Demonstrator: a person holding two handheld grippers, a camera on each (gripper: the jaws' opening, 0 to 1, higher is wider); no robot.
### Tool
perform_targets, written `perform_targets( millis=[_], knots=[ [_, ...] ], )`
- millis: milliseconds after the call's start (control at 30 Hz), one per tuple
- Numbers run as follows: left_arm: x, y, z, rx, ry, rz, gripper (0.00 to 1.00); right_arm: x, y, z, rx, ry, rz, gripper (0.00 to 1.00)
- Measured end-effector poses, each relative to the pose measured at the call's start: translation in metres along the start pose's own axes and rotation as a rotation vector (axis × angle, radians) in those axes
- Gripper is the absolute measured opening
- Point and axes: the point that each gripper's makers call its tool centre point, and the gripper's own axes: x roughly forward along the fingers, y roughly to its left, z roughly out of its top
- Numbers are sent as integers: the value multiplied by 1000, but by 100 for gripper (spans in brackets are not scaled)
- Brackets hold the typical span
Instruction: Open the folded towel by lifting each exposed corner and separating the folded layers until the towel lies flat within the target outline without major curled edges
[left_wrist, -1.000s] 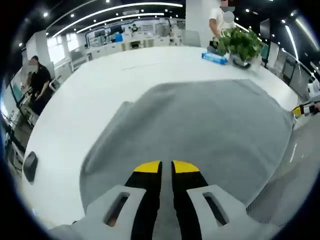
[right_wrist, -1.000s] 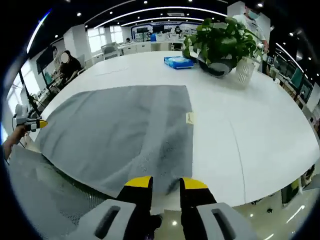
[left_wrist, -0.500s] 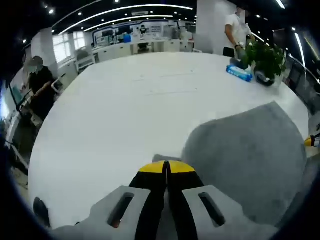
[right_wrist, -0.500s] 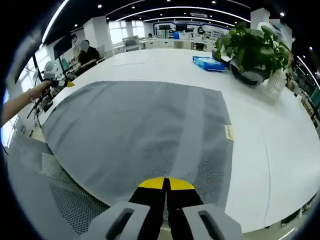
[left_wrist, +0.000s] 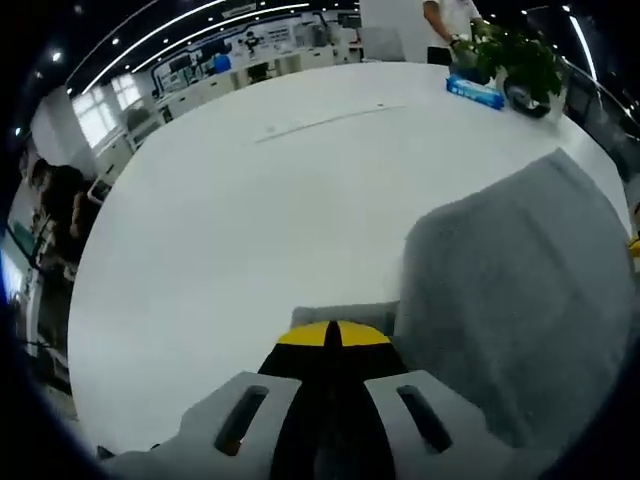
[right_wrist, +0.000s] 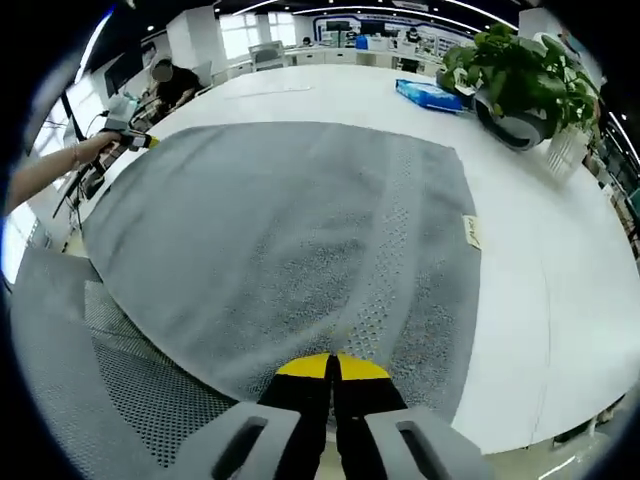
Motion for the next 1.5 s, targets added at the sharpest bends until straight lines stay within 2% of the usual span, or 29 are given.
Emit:
perform_targets(
  millis=[233, 467, 567, 667, 733, 767, 800, 833, 867, 900, 967, 1000, 1033, 1067, 1100, 1133, 1200, 1233, 1300, 1367, 1400, 1467, 1500],
  knots=[
    [6, 36, 0, 29, -2, 63, 0, -1, 0, -1, -25, 11, -9, 0],
    [6, 65, -2, -5, -21, 127, 1, -2, -1, -1, -12, 9, -7, 0],
    [3, 67, -1, -63, -46, 125, 4, -2, -1, -1, -7, 10, -5, 0],
    [-5, 63, -5, -115, -34, 133, 8, -2, -1, -1, -12, 11, -3, 0],
    [-22, 57, -8, -75, -33, 136, 10, -3, -2, 0, 1, 3, 8, 0],
    [-32, 55, -6, -63, -60, 142, 10, -3, -1, 1, 32, -13, 14, 0],
    [-52, 51, -2, -78, -132, 150, 10, -6, -2, 13, 44, -79, 9, 2],
    [-62, 52, -5, -105, -153, 153, 10, -8, -4, 19, 44, -113, -4, 3],
    [-83, 49, -14, -126, -178, 161, 10, -10, -5, 23, 39, -132, -11, 4],
    [-92, 53, -23, -152, -183, 166, 10, -12, -4, 24, 16, -133, -12, 4],
    [-114, 45, -49, -233, -173, 146, 10, -8, 0, 24, -52, -112, -1, 4],
    [-131, 41, -69, -295, -168, 153, 9, -6, 2, 23, -71, -97, 6, 4],
    [-140, 36, -79, -344, -177, 148, 9, -3, 5, 22, -99, -81, 22, 5],
    [-151, 24, -95, -376, -167, 113, 8, -2, 6, 22, -104, -79, 29, 6],
    [-159, 16, -107, -408, -158, 106, 8, -1, 7, 23, -107, -79, 33, 7],
    [-165, 5, -119, -427, -164, 100, 8, 0, 7, 23, -110, -81, 39, 7],
    [-167, -12, -132, -415, -166, 77, 8, 2, 6, 25, -112, -85, 49, 8],
    [-166, -27, -139, -414, -166, 66, 9, 4, 4, 27, -118, -89, 51, 9],
    [-159, -61, -137, -363, -186, 7, 11, 8, 0, 32, -118, -101, 55, 15],
    [-150, -86, -137, -320, -169, -32, 14, 14, -1, 36, -107, -116, 63, 29],
    [-146, -91, -137, -301, -163, -31, 19, 18, -2, 40, -92, -134, 63, 36],
    [-139, -100, -134, -259, -164, -26, 29, 24, 3, 51, -120, -203, 92, 52],
    [-135, -104, -136, -234, -134, -22, 32, 25, 3, 50, -116, -198, 88, 56]
  ],
)
